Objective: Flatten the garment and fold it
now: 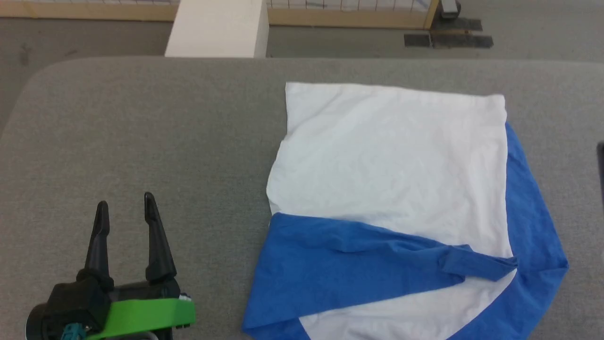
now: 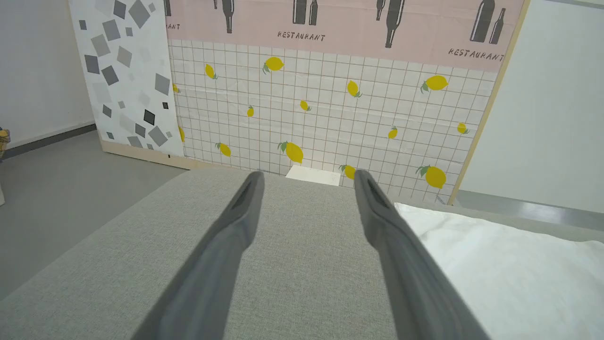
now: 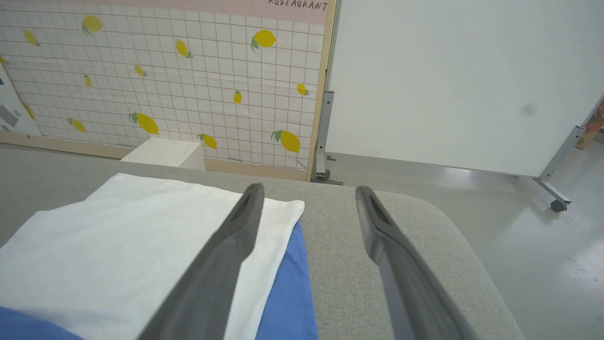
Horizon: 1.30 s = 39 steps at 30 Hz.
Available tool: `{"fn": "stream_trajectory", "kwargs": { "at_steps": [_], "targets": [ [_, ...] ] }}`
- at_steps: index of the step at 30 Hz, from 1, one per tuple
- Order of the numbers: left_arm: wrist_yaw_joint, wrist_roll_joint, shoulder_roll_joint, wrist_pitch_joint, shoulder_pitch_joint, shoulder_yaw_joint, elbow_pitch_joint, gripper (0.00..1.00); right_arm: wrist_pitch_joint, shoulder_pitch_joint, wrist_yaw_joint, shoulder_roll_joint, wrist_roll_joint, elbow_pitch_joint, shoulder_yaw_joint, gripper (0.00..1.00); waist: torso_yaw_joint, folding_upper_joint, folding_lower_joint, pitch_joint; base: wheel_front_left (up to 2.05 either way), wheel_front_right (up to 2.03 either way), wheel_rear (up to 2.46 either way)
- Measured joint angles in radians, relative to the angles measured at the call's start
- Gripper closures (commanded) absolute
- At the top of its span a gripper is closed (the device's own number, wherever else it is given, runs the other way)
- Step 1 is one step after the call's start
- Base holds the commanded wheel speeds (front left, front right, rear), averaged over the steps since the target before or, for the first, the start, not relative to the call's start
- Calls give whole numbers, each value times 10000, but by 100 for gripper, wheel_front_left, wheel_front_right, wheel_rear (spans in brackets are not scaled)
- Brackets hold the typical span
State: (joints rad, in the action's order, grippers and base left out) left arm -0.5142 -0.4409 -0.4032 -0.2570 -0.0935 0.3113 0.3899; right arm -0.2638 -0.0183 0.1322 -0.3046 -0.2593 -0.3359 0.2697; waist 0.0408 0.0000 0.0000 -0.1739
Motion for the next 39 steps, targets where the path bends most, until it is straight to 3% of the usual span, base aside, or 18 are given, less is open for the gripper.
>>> {"fn": "stream_trajectory", "kwargs": {
  "at_steps": [5,9,13,19,38,39],
  "targets": [
    [307,454,301,2,508,-81,42,0,-918,-2034,0,-1603,-949,1081,-477,0,-151,0,0,-832,0,0,0],
    [531,602,476,2,1061,-69,0,0,-1396,-3336,0,-2527,-1223,1979,-1055,0,-232,0,0,-1549,0,0,0],
    [729,813,694,2,1428,-59,-136,0,-2004,-4344,0,-2608,-1661,3093,-1461,0,-269,0,2,-2256,0,0,0],
    [911,1020,897,2,1589,-86,-221,0,-2435,-4646,0,-3072,-1662,4243,-1952,0,-178,0,2,-3061,0,0,0],
    [1235,1175,1135,2,1674,-117,-364,0,-2360,-5075,0,-3173,-1942,5290,-2890,0,406,0,1,-3871,0,0,0],
    [1260,1175,1135,2,1674,-113,-393,0,-2343,-5142,-2,-3173,-1973,5369,-2963,14,419,0,1,-3860,0,0,0]
  ]
}}
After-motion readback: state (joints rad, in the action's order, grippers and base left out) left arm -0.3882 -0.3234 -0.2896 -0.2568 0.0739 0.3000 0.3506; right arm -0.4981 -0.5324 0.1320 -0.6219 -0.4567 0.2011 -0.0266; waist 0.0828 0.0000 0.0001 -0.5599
